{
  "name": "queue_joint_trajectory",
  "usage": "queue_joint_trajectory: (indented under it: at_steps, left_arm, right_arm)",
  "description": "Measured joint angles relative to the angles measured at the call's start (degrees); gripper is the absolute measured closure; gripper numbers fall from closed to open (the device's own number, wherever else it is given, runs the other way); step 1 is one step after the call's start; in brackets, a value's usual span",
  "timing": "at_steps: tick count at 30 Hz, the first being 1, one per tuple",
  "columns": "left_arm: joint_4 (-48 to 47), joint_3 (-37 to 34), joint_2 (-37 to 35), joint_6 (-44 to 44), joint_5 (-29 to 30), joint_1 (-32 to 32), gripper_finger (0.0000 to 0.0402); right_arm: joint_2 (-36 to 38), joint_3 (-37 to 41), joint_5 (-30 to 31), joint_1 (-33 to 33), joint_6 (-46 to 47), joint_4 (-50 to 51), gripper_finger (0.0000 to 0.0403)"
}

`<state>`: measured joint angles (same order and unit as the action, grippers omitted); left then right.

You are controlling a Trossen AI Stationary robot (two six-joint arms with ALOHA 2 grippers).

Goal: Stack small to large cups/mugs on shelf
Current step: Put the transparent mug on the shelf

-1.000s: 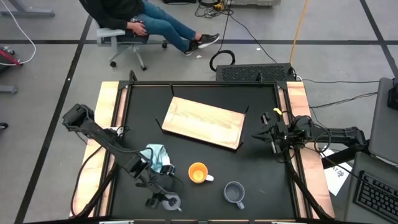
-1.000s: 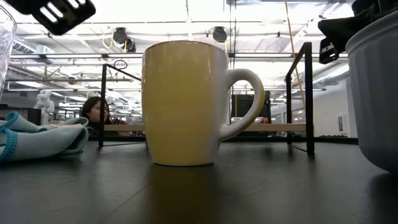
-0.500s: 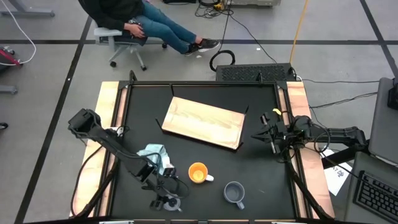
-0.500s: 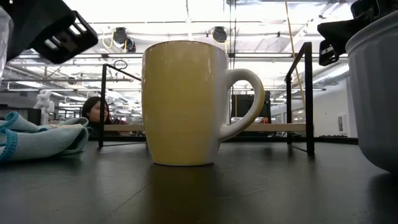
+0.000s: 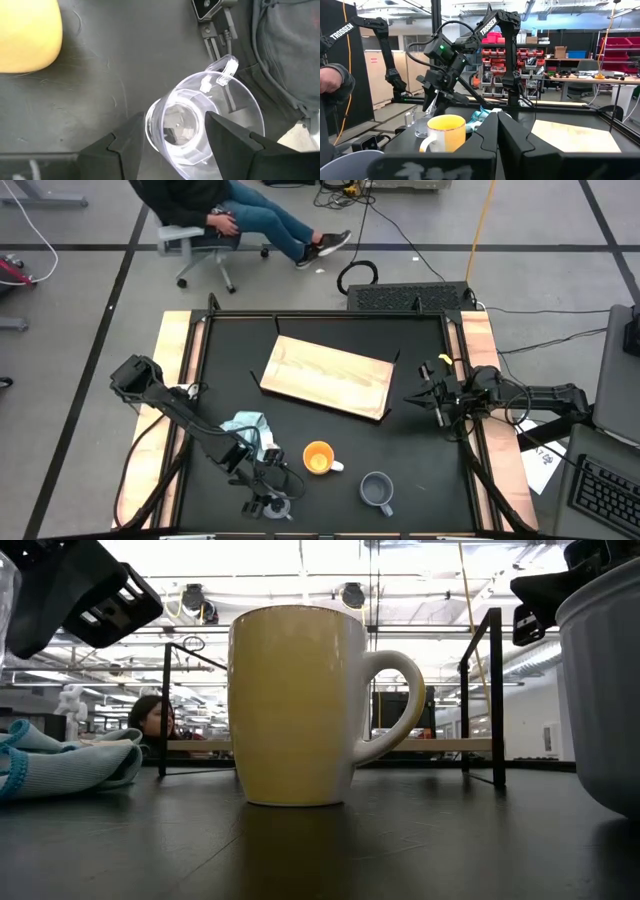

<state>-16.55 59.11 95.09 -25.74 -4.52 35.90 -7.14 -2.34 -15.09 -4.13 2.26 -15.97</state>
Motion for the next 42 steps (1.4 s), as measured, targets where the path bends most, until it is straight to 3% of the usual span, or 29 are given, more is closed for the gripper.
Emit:
queue_joint_trajectory:
  at_steps: [5, 26, 42]
  left_arm:
    - [0.04, 0.0, 0.0, 0.11, 0.06, 0.0, 0.0209]
    - [0.12, 0.0, 0.0, 3.3, 1.21, 0.01, 0.0389]
    - [-0.45, 0.03, -1.63, 11.27, 4.62, 0.44, 0.0399]
  right_arm:
    - [0.0, 0.0, 0.0, -0.01, 0.04, 0.11, 0.0403]
    - [0.0, 0.01, 0.0, -0.01, 0.07, 0.22, 0.0403]
    - [-0.02, -0.01, -0.02, 0.0, 0.09, 1.63, 0.0403]
